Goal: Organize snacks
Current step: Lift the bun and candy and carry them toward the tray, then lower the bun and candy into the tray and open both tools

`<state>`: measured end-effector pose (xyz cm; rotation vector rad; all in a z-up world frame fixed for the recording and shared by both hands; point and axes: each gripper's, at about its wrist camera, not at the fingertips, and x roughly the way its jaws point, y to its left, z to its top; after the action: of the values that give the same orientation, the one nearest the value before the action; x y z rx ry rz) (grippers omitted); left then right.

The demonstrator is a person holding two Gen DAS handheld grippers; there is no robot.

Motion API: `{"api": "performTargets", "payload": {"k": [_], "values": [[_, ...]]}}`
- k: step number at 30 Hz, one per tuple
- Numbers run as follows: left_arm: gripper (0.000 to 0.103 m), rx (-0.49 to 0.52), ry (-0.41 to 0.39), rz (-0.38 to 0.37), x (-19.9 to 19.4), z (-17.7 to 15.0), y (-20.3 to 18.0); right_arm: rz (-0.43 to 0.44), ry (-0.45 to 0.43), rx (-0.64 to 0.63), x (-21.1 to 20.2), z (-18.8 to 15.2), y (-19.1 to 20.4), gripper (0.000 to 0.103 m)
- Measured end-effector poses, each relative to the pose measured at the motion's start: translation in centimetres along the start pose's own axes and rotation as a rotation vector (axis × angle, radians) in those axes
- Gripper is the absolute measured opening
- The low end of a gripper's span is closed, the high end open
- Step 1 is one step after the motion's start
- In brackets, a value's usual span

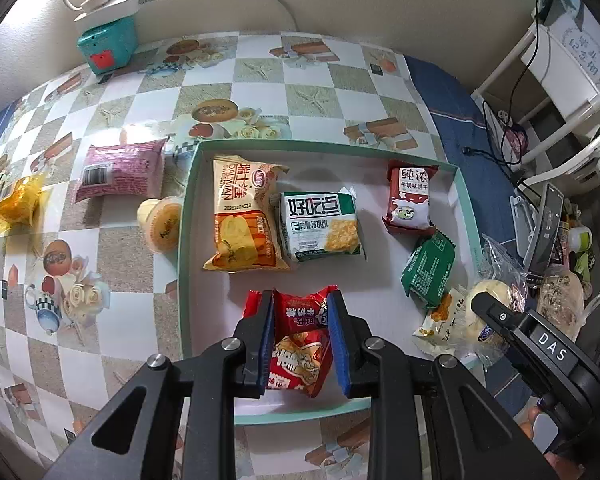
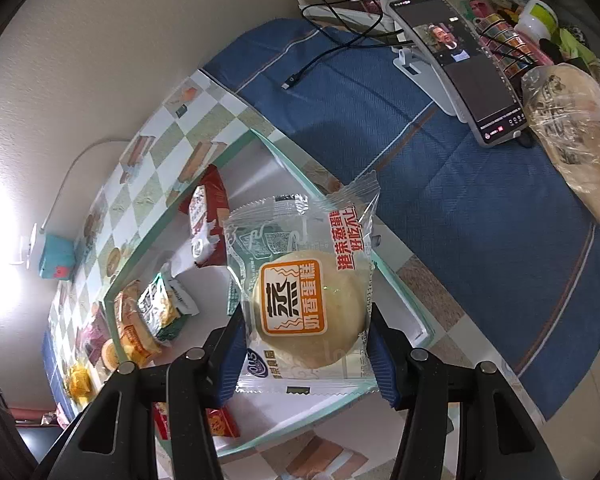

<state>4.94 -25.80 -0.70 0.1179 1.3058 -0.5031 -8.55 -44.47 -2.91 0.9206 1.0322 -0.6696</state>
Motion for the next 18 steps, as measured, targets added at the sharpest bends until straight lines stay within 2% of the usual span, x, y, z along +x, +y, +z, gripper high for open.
{"api": "performTargets", "payload": {"k": [18], "values": [[0.027, 0.026, 0.028, -0.01, 2.7, 0.9, -1.5, -0.013, 0.041, -0.009, 2.1, 0.4, 0.7, 0.058]]}}
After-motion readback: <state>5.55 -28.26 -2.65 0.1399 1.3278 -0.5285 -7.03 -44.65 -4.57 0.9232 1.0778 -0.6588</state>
